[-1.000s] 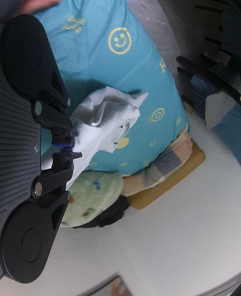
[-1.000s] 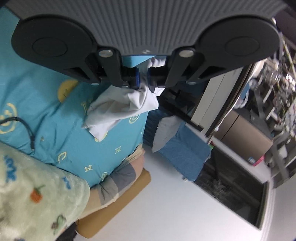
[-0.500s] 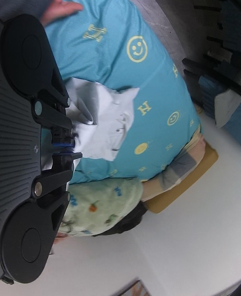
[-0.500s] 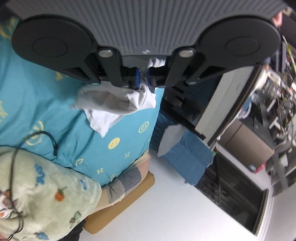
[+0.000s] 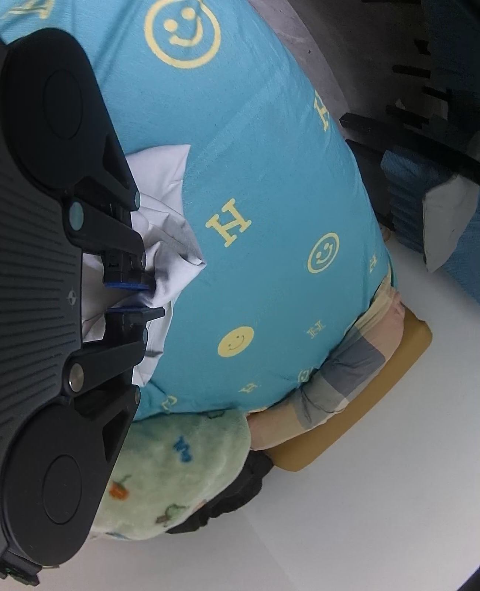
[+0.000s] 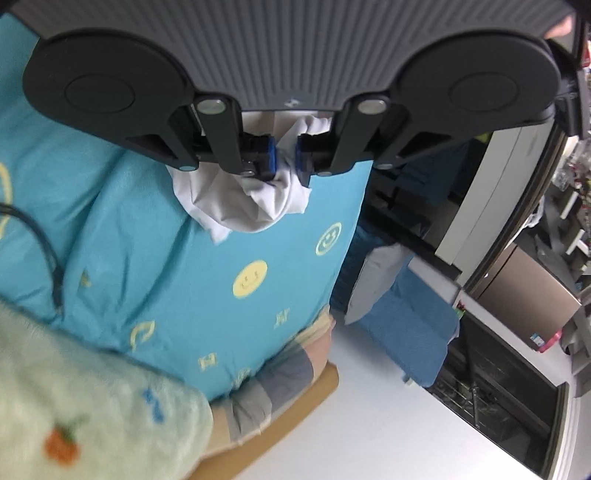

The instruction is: Fold clothes

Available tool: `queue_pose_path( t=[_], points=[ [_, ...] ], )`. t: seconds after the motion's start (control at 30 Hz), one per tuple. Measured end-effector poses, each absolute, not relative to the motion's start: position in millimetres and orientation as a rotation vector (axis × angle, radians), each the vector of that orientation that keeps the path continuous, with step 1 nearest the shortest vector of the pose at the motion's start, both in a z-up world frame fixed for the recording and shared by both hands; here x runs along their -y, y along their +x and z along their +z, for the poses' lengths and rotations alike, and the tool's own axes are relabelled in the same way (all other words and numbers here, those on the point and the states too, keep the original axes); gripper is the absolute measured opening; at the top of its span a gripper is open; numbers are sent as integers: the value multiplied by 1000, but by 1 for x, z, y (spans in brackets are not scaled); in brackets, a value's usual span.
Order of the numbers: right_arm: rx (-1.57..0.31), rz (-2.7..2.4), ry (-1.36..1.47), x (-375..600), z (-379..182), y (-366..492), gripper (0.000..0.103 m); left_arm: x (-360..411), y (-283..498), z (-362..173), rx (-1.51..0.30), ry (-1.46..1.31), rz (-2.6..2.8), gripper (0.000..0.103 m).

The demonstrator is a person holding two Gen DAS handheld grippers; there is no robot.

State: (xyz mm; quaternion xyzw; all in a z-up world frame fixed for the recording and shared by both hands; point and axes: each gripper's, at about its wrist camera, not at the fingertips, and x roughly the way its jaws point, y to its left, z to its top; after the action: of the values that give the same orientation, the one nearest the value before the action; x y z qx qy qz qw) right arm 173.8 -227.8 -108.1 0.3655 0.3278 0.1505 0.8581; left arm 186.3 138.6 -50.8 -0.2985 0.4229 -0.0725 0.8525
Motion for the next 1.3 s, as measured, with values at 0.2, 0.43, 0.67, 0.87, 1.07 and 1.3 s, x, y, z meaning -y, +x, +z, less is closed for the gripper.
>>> queue_pose_path(
  t=[0.2,0.43,0.67,0.87,1.07,1.3],
  points=[
    [-661,457,834,228,-109,176,88,-135,184,-43,-920,-567,-234,82],
    [-535,419,611,225,-83,155,88,-109,161,-29,-827,-159,-131,91],
    [-627,365,446,212,-114,180,73,-108,199,-80,-953,-190,-3,73],
    [-648,296,375,198,-133,185,10,-131,192,-75,-900,-355,8,10],
    [-459,291,351,192,-94,175,8,-137,178,-35,-703,-387,-20,9],
    [-522,224,230,183,-116,201,11,-121,208,-66,-818,-303,-17,12]
  ],
)
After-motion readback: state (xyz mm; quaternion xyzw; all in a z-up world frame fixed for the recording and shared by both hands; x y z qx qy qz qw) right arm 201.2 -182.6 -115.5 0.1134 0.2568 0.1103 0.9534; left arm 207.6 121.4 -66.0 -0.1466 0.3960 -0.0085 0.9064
